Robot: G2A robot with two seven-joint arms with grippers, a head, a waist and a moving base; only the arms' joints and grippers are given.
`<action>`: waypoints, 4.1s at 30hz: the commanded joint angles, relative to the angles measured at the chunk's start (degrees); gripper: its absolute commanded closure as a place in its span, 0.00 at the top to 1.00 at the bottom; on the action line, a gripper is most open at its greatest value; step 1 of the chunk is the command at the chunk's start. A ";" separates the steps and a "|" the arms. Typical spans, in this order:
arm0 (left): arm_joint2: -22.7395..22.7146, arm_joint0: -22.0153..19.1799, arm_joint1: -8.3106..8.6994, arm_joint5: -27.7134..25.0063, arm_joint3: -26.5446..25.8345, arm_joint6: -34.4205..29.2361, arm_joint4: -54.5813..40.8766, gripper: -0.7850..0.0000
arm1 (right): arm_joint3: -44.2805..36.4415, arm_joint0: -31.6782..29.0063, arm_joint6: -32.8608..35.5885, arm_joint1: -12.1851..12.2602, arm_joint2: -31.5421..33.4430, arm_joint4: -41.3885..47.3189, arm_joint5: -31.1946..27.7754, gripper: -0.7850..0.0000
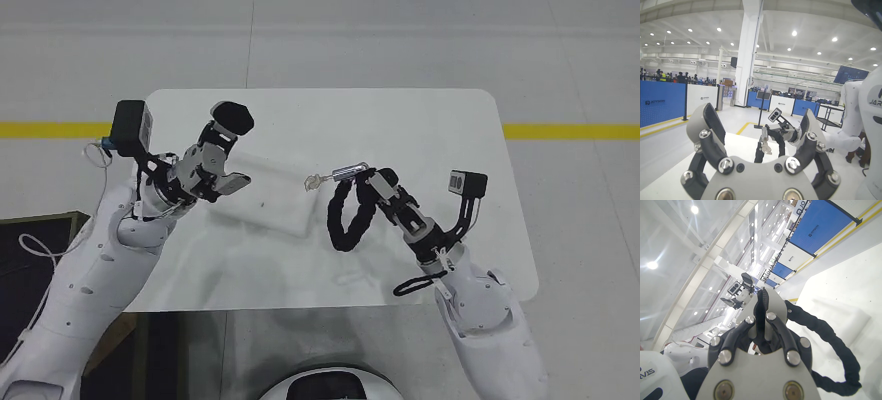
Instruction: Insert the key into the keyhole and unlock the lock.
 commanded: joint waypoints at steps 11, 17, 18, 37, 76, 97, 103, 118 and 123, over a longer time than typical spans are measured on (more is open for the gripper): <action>-1.84 -3.82 2.57 41.44 -0.90 -61.22 -81.34 1.00 | -1.14 -0.70 -1.54 0.22 0.34 -1.03 0.27 0.00; 1.21 -2.29 1.41 36.32 -1.41 -64.60 -75.31 1.00 | -1.03 -0.36 -1.56 0.31 0.13 -0.93 0.56 0.00; 2.01 -2.15 1.20 35.82 -1.35 -64.78 -73.35 1.00 | -1.01 -0.33 -1.49 0.33 0.04 -0.96 0.55 0.00; 4.94 -2.56 -1.92 32.19 -0.48 -65.98 -69.65 0.15 | -1.08 -0.86 -1.86 0.73 -0.53 -1.45 0.45 0.00; 1.69 -1.04 -4.36 20.13 -4.98 -53.87 -33.86 0.00 | -2.49 -1.83 -4.78 1.37 -0.15 -3.27 2.60 0.00; 2.07 1.71 -6.94 14.80 -6.87 -4.88 41.13 0.00 | -2.93 -2.77 -4.60 1.92 0.19 -3.78 3.28 0.00; 1.81 1.72 -7.61 14.71 -4.36 -2.31 32.63 1.00 | -1.63 -2.40 -7.95 2.04 1.08 -10.21 4.86 0.00; -0.26 3.03 -7.69 13.55 -2.71 -3.40 18.01 1.00 | 14.14 4.13 -17.40 0.82 -2.79 -20.38 19.76 0.26; -0.26 3.03 -7.69 13.55 -2.71 -3.40 18.01 1.00 | 16.50 5.49 -18.39 0.65 -3.97 -25.59 22.35 1.00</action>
